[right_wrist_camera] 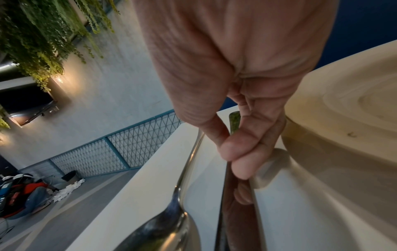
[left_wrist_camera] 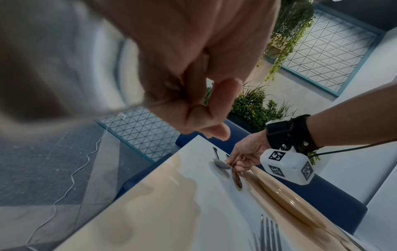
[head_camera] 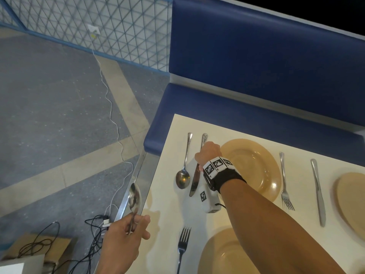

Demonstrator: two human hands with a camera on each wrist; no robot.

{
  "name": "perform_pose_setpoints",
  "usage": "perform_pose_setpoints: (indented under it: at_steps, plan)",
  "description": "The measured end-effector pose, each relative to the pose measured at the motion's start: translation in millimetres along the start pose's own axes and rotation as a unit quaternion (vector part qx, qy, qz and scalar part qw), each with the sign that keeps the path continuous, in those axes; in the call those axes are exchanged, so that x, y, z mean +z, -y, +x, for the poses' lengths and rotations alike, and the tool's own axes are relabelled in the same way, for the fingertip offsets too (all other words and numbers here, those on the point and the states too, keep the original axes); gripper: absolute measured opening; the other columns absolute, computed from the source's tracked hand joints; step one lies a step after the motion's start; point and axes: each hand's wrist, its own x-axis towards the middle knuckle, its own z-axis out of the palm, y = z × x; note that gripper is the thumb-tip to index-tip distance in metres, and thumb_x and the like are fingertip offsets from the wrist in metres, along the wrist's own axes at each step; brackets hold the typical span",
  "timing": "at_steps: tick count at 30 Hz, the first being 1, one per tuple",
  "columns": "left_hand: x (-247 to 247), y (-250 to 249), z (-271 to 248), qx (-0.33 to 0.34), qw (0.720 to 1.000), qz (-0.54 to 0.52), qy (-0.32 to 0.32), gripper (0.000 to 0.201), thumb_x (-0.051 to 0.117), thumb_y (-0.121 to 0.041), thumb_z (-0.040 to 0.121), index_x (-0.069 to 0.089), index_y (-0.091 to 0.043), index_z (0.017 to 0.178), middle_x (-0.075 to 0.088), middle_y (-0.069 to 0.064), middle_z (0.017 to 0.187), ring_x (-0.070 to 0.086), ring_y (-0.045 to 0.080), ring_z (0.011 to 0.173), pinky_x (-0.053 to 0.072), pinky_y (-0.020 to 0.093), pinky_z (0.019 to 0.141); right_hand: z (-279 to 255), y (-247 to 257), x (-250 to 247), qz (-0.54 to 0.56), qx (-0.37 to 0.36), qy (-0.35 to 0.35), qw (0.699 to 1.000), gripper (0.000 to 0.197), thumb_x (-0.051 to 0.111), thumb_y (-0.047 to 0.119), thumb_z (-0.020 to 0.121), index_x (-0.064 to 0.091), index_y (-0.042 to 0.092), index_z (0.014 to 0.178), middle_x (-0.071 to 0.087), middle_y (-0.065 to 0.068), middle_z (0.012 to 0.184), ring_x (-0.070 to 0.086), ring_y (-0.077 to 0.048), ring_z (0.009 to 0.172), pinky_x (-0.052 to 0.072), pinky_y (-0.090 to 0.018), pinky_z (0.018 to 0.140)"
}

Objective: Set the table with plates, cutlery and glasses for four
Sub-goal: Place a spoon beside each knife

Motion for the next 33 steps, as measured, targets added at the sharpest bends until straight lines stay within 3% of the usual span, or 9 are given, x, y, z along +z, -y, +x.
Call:
perform_pose_setpoints:
  at_steps: [4,8,19,22,24,26,29,31,33]
  plan:
    - [0.4,-0.8,-1.7,0.008,1.0,0.004,0.0,0.018,0.072,-0.026,0.09,0.074,-0.011,0.08,0.072,0.009,0.063,0.037,0.017,0.037,0.035,0.022,0.039,-0.6,1.0,0.8,0.027,0.003,-0.002,1.0,0.017,0.071,0.012,0.083,0.056,0.006,0.09,0.067,-0.015,0.106,0.067,-0.027,0.084,0.05,-0.027,0.063]
    - [0.7,-3.1,-2.6,0.006,1.0,0.003,-0.003,0.018,0.072,-0.026,0.09,0.073,-0.012,0.079,0.072,0.009,0.062,0.038,0.015,0.036,0.036,0.023,0.039,-0.8,0.6,1.6,0.04,0.005,-0.003,0.999,0.022,0.073,0.014,0.083,0.055,0.006,0.093,0.065,-0.015,0.108,0.067,-0.028,0.089,0.055,-0.03,0.073]
    - [0.2,-3.4,-3.1,0.012,1.0,0.017,0.0,0.019,0.072,-0.03,0.089,0.072,-0.013,0.08,0.072,0.006,0.062,0.041,0.017,0.038,0.039,0.024,0.043,-7.9,3.3,-6.4,0.032,-0.003,-0.004,0.999,0.022,0.068,0.016,0.087,0.061,0.002,0.102,0.066,-0.014,0.105,0.067,-0.025,0.081,0.053,-0.026,0.065]
    - [1.3,-6.3,-3.9,0.022,1.0,0.0,-0.001,0.019,0.071,-0.03,0.09,0.073,-0.013,0.08,0.072,0.007,0.062,0.04,0.017,0.038,0.037,0.023,0.041,-26.4,11.2,-32.6,0.084,-0.055,-0.05,0.994,0.015,0.062,0.019,0.091,0.057,0.005,0.094,0.065,-0.011,0.095,0.067,-0.024,0.076,0.058,-0.03,0.071]
    - [4.8,-11.1,-7.0,0.031,0.999,-0.014,0.009,0.021,0.067,-0.031,0.092,0.075,-0.014,0.081,0.07,0.009,0.061,0.038,0.016,0.037,0.034,0.022,0.039,-54.7,12.3,-51.5,0.108,-0.123,-0.081,0.983,0.021,0.057,0.029,0.096,0.052,0.008,0.094,0.061,-0.007,0.088,0.064,-0.021,0.075,0.053,-0.028,0.066]
    - [11.9,-19.6,-13.6,0.041,0.998,-0.039,0.042,0.03,0.06,-0.035,0.096,0.078,-0.018,0.079,0.063,0.009,0.056,0.035,0.014,0.039,0.031,0.021,0.039,-94.7,1.6,-58.1,0.109,-0.194,-0.055,0.973,0.027,0.055,0.04,0.097,0.055,0.014,0.098,0.062,-0.001,0.085,0.061,-0.015,0.074,0.046,-0.024,0.063]
    - [33.8,-36.8,-30.7,0.042,0.984,-0.054,0.167,0.045,0.047,-0.04,0.099,0.077,-0.016,0.075,0.043,0.01,0.052,0.031,0.013,0.04,0.023,0.019,0.041,-155.1,-37.6,-47.6,0.147,-0.232,0.095,0.957,0.046,0.053,0.063,0.09,0.064,0.018,0.092,0.068,0.002,0.083,0.063,-0.008,0.066,0.048,-0.024,0.061]
    - [54.4,-46.6,-43.4,0.039,0.964,-0.024,0.262,0.051,0.043,-0.046,0.098,0.076,-0.013,0.077,0.037,0.009,0.051,0.033,0.017,0.043,0.022,0.019,0.043,-180.7,-70.4,-41.1,0.251,-0.215,0.185,0.926,0.049,0.052,0.059,0.094,0.067,0.012,0.092,0.067,0.001,0.076,0.056,-0.007,0.05,0.045,-0.02,0.053]
    - [77.7,-50.1,-56.9,0.05,0.943,0.011,0.33,0.052,0.042,-0.051,0.096,0.076,-0.015,0.079,0.037,0.006,0.05,0.033,0.017,0.045,0.025,0.02,0.042,-196.3,-105.5,-37.3,0.377,-0.182,0.196,0.887,0.044,0.053,0.044,0.099,0.066,0.002,0.092,0.059,0.005,0.061,0.045,-0.007,0.042,0.037,-0.018,0.047]
